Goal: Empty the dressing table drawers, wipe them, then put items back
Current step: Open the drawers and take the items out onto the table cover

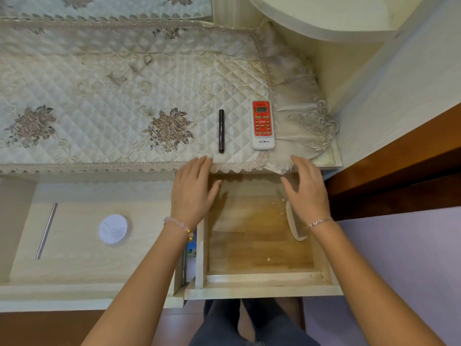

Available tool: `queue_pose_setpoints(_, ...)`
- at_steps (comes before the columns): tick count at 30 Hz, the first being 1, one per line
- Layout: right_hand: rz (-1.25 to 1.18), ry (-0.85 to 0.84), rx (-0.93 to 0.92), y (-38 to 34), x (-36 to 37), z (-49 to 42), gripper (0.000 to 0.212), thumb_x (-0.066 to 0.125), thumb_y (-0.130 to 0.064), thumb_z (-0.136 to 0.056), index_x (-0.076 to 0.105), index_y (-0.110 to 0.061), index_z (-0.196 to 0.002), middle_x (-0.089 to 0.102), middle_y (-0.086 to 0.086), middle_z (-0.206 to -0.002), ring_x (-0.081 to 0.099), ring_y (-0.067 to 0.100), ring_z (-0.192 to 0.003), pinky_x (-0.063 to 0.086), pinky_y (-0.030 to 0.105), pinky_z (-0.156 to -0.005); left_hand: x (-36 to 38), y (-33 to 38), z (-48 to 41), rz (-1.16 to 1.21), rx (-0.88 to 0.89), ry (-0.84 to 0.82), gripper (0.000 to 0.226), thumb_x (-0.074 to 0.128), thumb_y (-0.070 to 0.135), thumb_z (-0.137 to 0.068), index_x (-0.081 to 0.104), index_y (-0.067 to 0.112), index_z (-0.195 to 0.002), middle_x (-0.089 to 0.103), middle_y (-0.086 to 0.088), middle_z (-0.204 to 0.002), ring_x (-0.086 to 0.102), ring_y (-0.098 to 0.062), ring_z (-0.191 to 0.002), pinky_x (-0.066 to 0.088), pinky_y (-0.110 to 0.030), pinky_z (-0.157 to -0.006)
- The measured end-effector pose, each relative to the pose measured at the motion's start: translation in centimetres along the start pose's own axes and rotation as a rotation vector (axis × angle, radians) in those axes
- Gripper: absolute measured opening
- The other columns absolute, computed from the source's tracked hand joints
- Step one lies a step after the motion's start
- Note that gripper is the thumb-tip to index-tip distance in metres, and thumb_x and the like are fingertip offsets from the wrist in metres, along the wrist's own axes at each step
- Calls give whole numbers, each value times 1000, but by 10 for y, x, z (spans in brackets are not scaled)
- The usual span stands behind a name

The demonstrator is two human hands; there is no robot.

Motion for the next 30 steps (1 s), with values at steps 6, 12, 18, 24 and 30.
queue_pose_setpoints(6, 39, -200, 126, 35, 24, 62, 54, 55, -25, -91, 36, -12, -139, 39, 6, -142, 34, 23, -132, 27, 31, -108, 16, -4, 67, -155, 6, -109, 58, 39, 46, -89, 52, 7, -130, 54, -11, -133, 49, -29, -124, 33, -43, -104)
queue_pose_setpoints(12, 77, -326, 341, 64, 47, 84, 62, 56, -27, -90, 27, -10, -143, 34, 10, -146, 35, 26, -132, 30, 36, -108, 28, -9, 99, -141, -84, -177, 58, 38, 46, -89, 51, 7, -130, 52, -12, -135, 48, -28, -125, 40, -45, -101)
queue_pose_setpoints(18, 130, -405, 441, 80, 68, 78, 65, 59, -23, -88, 26, -6, -141, 36, 14, -140, 41, 30, -126, 36, 37, -103, 40, -15, 110, -120, -162, -251, 62, 33, 45, -89, 46, 6, -136, 49, -13, -139, 49, -30, -125, 43, -46, -99)
queue_pose_setpoints(24, 268, -342, 380, 86, 80, 77, 57, 60, -18, -86, 35, -5, -136, 41, 15, -135, 44, 30, -120, 41, 39, -99, 48, -14, 113, -151, -190, -270, 62, 31, 46, -90, 45, 7, -137, 53, -11, -135, 51, -29, -123, 39, -48, -102)
queue_pose_setpoints(30, 365, -288, 352, 85, 84, 78, 47, 55, -9, -87, 42, -4, -132, 47, 17, -130, 44, 32, -116, 43, 41, -92, 48, -14, 114, -145, -196, -255, 60, 31, 44, -90, 46, 8, -136, 56, -10, -131, 53, -28, -121, 39, -47, -102)
Point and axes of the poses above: each hand's wrist, its own z-axis away from the middle knuckle, its own x-axis out of the palm, y = z × x, the point moved 3 cm from there along -z, towards the middle knuckle
